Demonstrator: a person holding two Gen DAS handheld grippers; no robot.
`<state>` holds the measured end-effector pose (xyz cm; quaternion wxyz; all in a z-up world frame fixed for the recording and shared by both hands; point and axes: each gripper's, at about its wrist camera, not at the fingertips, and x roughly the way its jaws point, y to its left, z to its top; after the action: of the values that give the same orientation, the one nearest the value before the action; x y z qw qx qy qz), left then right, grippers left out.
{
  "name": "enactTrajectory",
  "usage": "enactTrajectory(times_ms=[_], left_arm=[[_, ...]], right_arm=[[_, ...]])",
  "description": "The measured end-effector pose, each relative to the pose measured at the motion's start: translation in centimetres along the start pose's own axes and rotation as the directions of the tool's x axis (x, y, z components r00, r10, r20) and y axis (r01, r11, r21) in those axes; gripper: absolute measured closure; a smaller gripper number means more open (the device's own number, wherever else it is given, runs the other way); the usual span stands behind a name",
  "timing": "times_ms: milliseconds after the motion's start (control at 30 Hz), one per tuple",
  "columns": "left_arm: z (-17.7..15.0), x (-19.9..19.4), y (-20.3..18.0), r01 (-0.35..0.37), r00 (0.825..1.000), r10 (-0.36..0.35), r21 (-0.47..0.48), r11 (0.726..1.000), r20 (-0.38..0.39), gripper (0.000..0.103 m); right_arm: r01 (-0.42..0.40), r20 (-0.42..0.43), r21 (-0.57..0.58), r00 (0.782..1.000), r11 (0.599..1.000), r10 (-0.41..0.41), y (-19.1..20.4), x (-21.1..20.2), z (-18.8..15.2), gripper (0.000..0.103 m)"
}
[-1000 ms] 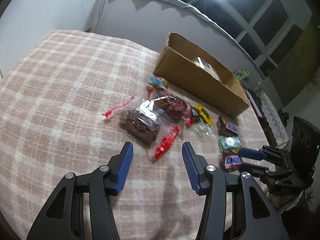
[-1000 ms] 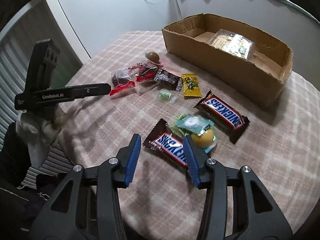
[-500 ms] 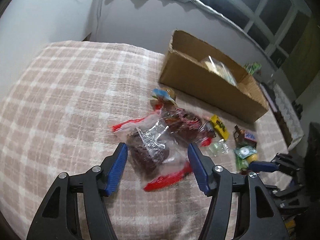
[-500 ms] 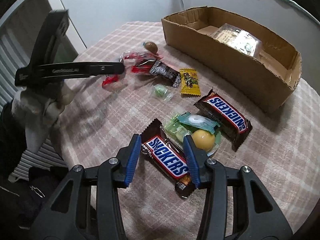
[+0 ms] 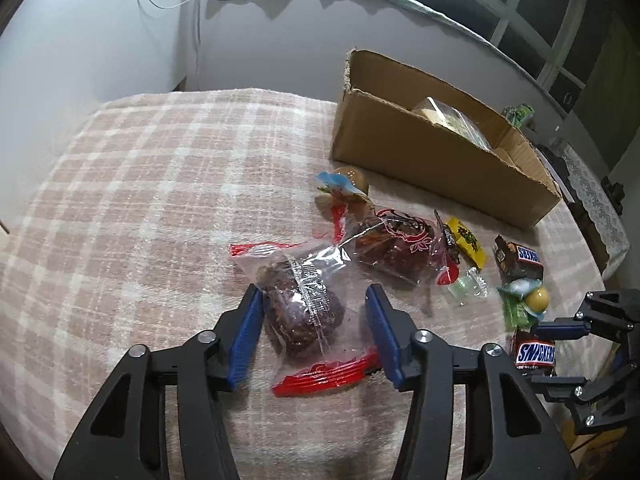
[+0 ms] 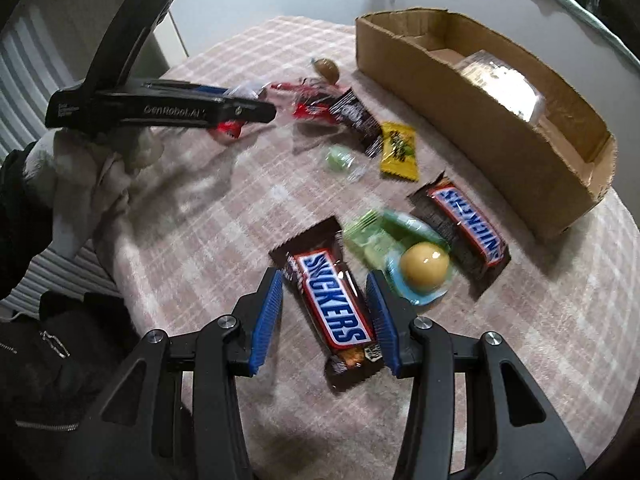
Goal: Organize snacks
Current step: 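Grasp the Snickers bar with the right tool and lift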
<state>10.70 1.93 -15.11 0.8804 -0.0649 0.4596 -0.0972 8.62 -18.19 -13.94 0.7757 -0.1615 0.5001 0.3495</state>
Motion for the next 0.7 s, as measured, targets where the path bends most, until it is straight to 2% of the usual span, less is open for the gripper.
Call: enactTrajectory(times_ms=[133, 200, 233, 267, 700], left_arm=[[0.1, 0.0, -0.1, -0.002, 1.000, 0.002, 0.015, 1.000, 0.003, 0.058], [0.1, 0.0, -0.2, -0.005, 1.000, 0.005, 0.022, 1.000, 0.005, 0.060], [0.1, 0.0, -0.3, -0.005, 1.000, 0.005, 0.026, 1.000, 0.007, 0.062], [0.1, 0.0, -0.4, -0.006, 1.000, 0.005, 0.029, 1.000, 0.008, 0.063], [-0.9, -2.8, 0.3, -0.003, 0.998, 0.003, 0.000, 1.000, 0.060, 0.064]], right_arm=[[0.048, -0.016, -0.049, 0.999, 0.998, -0.049, 0.7, 0.4, -0.4, 0.057], [0.081, -0.010, -0.064, 0.997, 0.995, -0.082, 1.0, 0.6, -0.5, 0.063], [0.082, -0.006, -0.059, 0.997, 0.995, -0.083, 1.0, 0.5, -0.5, 0.069], [0.079, -0.003, -0.053, 0.997, 0.995, -0.079, 1.0, 0.5, -0.4, 0.071], [0.050, 0.098, 0.048, 0.994, 0.998, -0.054, 1.2, -1.5, -0.7, 0.073]])
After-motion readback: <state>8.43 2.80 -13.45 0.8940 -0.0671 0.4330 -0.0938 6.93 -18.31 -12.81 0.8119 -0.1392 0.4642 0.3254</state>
